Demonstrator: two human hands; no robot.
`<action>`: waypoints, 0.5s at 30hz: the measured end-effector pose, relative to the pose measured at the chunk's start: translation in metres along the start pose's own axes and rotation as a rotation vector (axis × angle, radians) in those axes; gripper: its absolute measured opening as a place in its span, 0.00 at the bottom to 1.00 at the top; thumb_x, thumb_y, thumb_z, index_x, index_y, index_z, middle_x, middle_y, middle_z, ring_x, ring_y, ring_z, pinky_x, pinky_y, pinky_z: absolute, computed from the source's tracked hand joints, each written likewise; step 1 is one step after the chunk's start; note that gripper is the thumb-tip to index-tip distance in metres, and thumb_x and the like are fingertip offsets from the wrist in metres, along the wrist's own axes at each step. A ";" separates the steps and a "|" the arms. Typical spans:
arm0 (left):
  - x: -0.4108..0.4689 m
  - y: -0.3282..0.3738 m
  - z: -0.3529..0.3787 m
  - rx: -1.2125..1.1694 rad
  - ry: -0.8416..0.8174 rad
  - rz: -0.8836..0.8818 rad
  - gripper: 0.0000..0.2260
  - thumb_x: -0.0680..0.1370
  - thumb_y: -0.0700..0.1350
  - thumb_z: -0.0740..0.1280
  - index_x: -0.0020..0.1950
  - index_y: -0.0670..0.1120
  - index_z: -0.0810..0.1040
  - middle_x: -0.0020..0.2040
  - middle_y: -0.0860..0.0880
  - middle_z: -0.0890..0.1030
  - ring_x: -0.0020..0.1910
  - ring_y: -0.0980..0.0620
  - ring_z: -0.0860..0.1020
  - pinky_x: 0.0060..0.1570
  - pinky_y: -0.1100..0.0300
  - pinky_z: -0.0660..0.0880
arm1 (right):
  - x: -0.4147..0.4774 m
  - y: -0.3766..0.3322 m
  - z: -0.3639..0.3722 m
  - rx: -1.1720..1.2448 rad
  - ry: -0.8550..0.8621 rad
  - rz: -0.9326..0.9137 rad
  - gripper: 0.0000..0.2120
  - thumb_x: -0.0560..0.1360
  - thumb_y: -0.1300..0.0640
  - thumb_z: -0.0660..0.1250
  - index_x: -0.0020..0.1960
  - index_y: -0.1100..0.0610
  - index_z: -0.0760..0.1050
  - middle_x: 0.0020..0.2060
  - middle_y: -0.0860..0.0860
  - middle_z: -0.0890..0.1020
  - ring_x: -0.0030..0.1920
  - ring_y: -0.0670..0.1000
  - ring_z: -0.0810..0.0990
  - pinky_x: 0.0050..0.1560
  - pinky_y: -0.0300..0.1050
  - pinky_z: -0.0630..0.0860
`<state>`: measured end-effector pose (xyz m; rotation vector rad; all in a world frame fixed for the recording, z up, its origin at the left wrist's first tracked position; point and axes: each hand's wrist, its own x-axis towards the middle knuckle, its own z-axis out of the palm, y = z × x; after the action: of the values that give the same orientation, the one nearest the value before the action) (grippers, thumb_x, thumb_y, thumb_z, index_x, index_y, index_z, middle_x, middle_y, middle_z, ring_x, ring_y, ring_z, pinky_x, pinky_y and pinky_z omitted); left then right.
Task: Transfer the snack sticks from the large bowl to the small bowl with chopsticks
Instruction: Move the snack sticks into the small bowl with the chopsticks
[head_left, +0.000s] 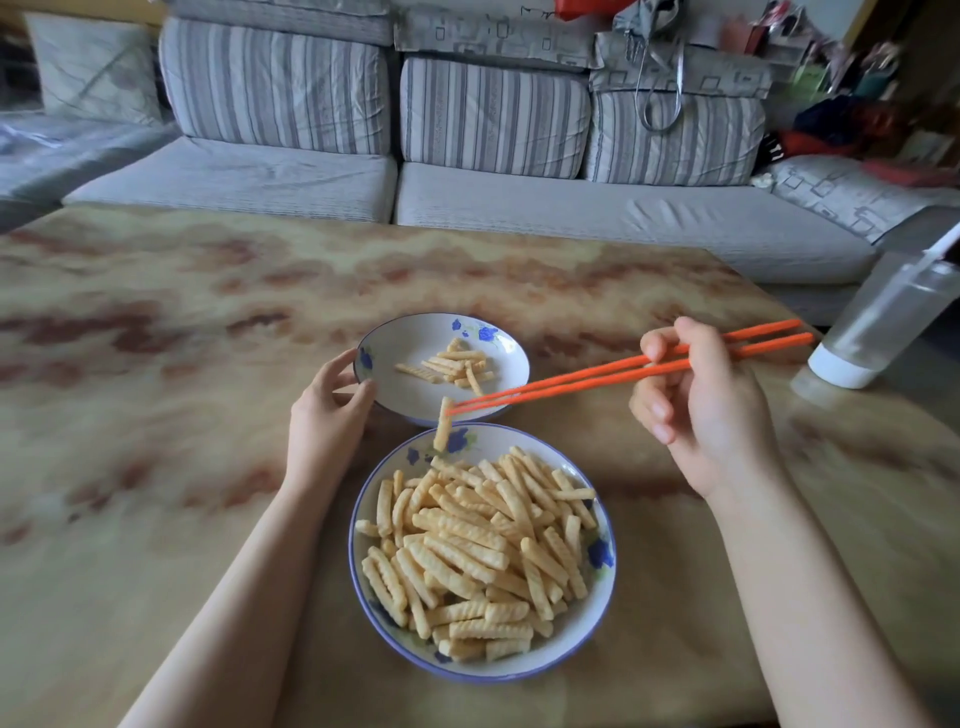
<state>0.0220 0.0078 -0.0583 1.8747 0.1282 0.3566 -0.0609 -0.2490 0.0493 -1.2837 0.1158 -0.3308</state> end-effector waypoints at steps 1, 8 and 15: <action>0.000 0.000 0.000 0.002 0.002 0.000 0.17 0.77 0.42 0.65 0.65 0.52 0.76 0.48 0.52 0.81 0.32 0.62 0.78 0.32 0.77 0.69 | 0.003 0.000 0.002 0.039 0.028 -0.006 0.20 0.82 0.56 0.52 0.32 0.57 0.68 0.20 0.51 0.67 0.15 0.48 0.59 0.19 0.34 0.54; 0.000 0.000 0.001 -0.018 -0.003 -0.009 0.17 0.77 0.43 0.66 0.66 0.53 0.76 0.45 0.56 0.81 0.35 0.55 0.80 0.34 0.71 0.73 | 0.032 0.027 0.029 0.002 0.162 -0.044 0.16 0.80 0.58 0.52 0.35 0.58 0.68 0.17 0.48 0.70 0.16 0.48 0.65 0.19 0.36 0.58; 0.001 -0.002 0.001 -0.020 -0.007 -0.009 0.18 0.76 0.43 0.66 0.66 0.53 0.75 0.49 0.52 0.82 0.39 0.51 0.82 0.45 0.59 0.77 | 0.034 0.047 0.039 -0.153 0.126 -0.038 0.17 0.81 0.56 0.52 0.36 0.58 0.69 0.17 0.50 0.71 0.17 0.50 0.67 0.21 0.37 0.61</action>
<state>0.0239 0.0077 -0.0600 1.8550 0.1281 0.3436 -0.0105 -0.2124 0.0190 -1.4178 0.2278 -0.4423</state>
